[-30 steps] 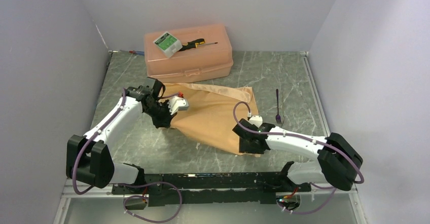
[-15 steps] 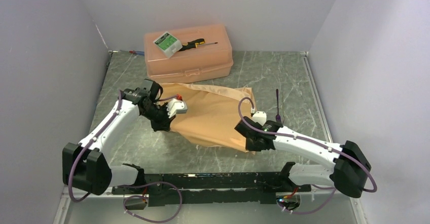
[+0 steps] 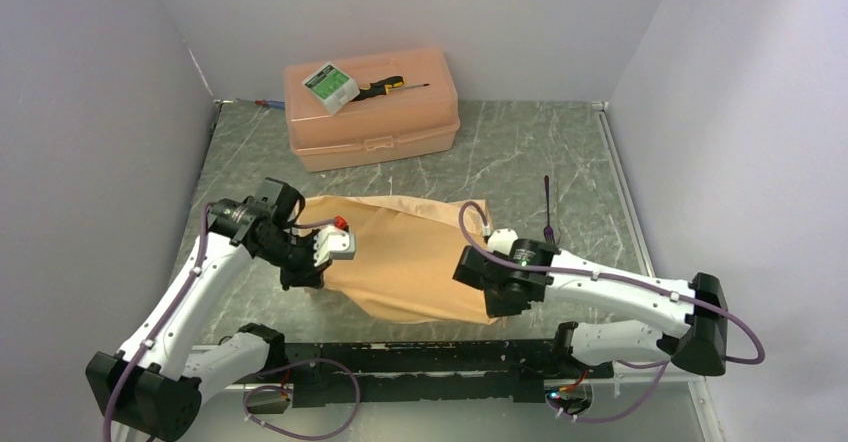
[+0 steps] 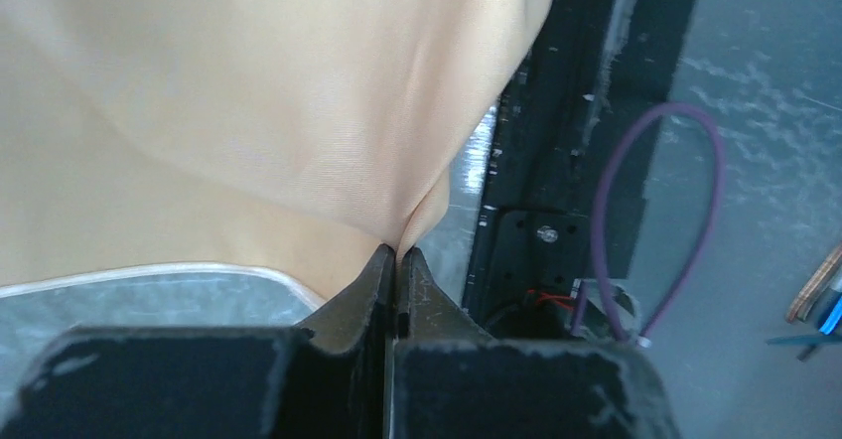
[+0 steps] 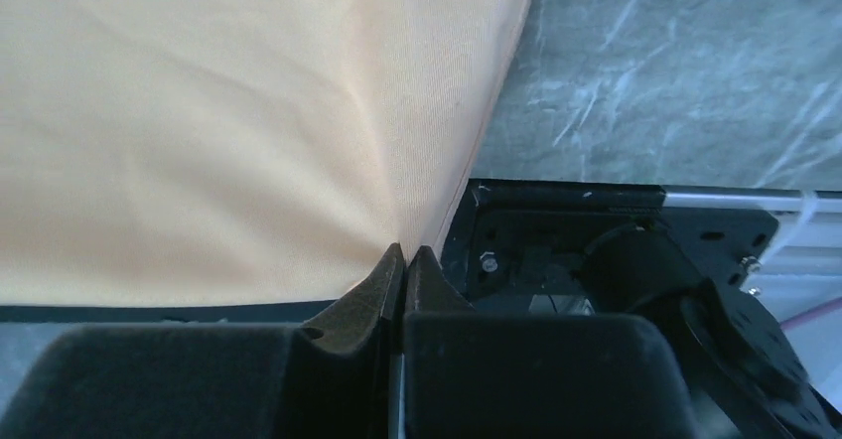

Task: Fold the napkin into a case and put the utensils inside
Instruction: Smooth out the napkin at the center of the board.

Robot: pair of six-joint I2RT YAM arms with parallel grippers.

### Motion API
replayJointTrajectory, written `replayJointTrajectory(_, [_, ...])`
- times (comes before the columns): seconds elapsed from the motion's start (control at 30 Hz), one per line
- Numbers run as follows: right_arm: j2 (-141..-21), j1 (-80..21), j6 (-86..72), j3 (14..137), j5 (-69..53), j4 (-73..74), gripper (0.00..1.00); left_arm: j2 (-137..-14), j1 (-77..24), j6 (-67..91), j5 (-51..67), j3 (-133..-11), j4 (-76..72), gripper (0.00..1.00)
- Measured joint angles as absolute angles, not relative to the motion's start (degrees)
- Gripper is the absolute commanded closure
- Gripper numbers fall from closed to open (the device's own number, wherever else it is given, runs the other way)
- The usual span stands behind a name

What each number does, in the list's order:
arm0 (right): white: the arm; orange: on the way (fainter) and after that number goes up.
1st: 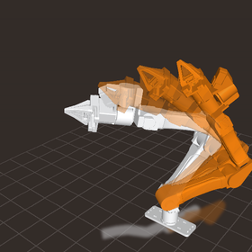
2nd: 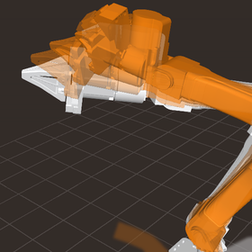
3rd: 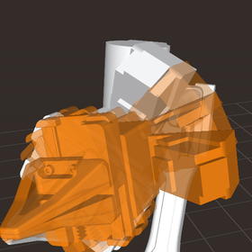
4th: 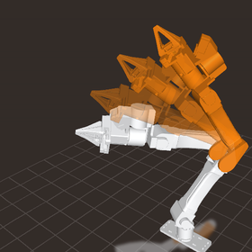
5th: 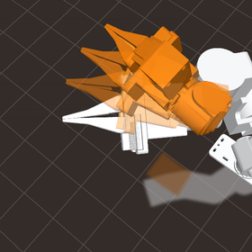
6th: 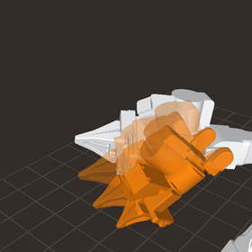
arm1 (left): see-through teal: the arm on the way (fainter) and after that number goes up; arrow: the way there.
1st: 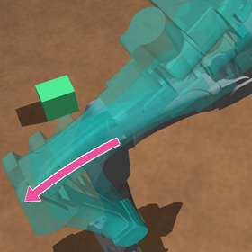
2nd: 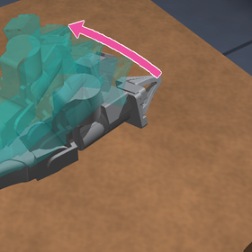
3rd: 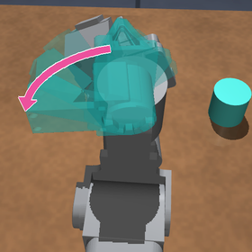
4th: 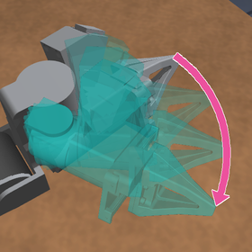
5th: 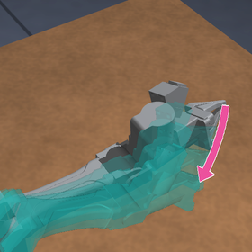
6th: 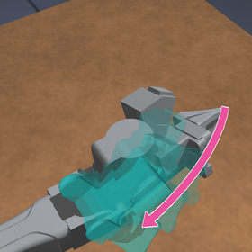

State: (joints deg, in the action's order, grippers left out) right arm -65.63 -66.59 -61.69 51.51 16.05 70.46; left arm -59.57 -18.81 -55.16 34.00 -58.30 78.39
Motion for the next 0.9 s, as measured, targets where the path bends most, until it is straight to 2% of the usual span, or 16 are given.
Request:
replayJointTrajectory(0.17, [-68.31, -61.67, -59.27, 69.32, 21.19, 78.63, 1.0, -60.4, -18.87, -50.11, 27.62, -61.06, 70.39, 0.97])
replayJointTrajectory(0.27, [-71.92, -54.94, -53.87, 81.45, 25.89, 78.3, 1.0, -65.04, -18.5, -46.33, 23.05, -67.99, 62.89, 0.97])
replayJointTrajectory(0.4, [-75.05, -51.79, -48.49, 89.71, 31.48, 77.52, 1.0, -69.73, -17.45, -42.3, 18.17, -77.23, 53.41, 0.97])
replayJointTrajectory(0.5, [-74.91, -52.03, -47.2, 88.84, 32.14, 77.38, 1.0, -70.19, -16.88, -41.17, 17.56, -80.51, 50.96, 0.97])
replayJointTrajectory(0.57, [-73.3, -52.95, -47.22, 83.9, 31.35, 77.06, 1.0, -69.08, -16.91, -41.54, 19.27, -79.79, 52.73, 0.97])
replayJointTrajectory(0.7, [-71.37, -59.75, -49.91, 75.35, 27.29, 80.47, 1.0, -65.84, -16.97, -43.97, 22.98, -70.76, 60.73, 0.97])
replayJointTrajectory(0.8, [-71.37, -67.22, -52.07, 72.84, 20.62, 82.08, 1.0, -64.38, -17.21, -47.07, 24.84, -62.67, 69.56, 0.97])
replayJointTrajectory(0.9, [-71.35, -70.46, -53.01, 71.55, 15.46, 82.85, 1.0, -62.65, -17.54, -49.17, 26.06, -59.2, 75.72, 0.97])
